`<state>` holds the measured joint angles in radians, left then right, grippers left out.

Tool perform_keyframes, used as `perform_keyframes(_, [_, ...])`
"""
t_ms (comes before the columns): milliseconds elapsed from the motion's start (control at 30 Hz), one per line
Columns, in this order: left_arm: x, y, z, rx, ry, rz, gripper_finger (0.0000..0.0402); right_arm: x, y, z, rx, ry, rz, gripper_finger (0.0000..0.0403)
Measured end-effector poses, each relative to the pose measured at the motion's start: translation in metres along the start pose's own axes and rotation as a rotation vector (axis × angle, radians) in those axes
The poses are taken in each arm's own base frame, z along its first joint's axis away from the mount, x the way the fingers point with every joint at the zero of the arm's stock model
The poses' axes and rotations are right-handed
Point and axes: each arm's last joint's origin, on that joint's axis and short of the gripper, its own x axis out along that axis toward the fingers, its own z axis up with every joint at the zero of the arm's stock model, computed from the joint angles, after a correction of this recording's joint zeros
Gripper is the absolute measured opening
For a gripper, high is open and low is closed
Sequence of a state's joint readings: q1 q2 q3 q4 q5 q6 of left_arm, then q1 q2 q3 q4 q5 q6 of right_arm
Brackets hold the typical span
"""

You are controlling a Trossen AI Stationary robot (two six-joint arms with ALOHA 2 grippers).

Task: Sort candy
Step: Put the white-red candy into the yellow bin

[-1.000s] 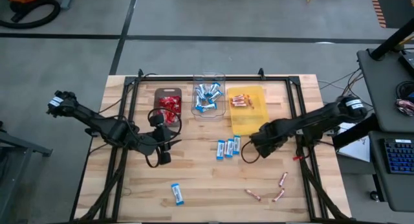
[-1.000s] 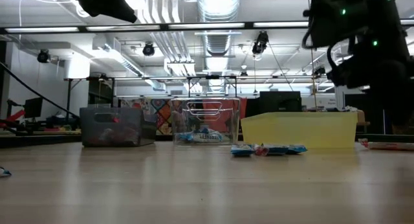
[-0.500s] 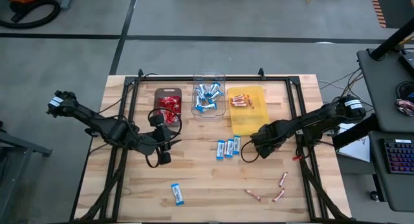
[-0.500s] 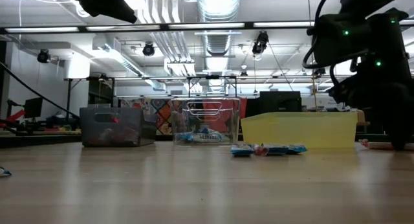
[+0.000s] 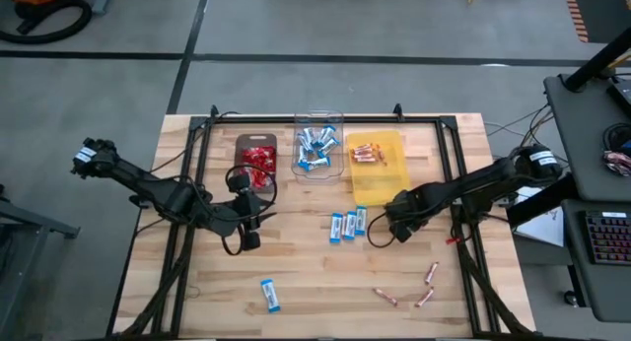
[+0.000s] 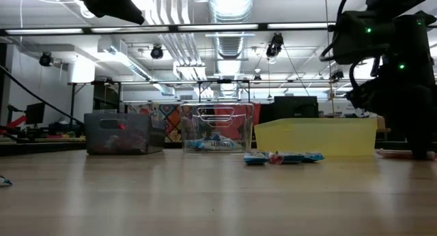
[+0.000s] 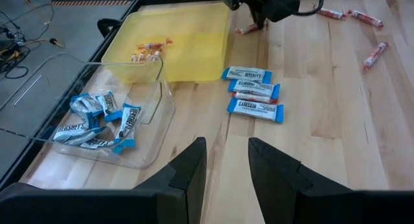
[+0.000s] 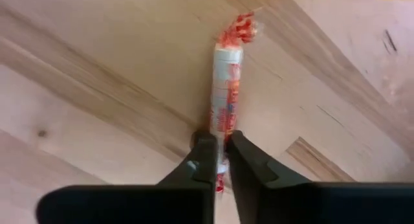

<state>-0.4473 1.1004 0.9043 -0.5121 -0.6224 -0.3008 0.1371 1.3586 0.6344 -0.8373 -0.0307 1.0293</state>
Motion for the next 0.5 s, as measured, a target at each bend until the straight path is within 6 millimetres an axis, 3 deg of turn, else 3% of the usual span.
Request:
perform_keyframes(267, [0.006, -0.004, -0.002, 0.013, 0.018, 0.005, 0.01, -0.013, 0.005, 0.0, -0.007, 0.007, 0.088, 0.0011])
perform_keyframes(500, [0.011, -0.008, -0.004, 0.027, 0.035, 0.009, 0.01, -0.068, 0.031, 0.003, -0.12, -0.046, 0.325, 0.0008])
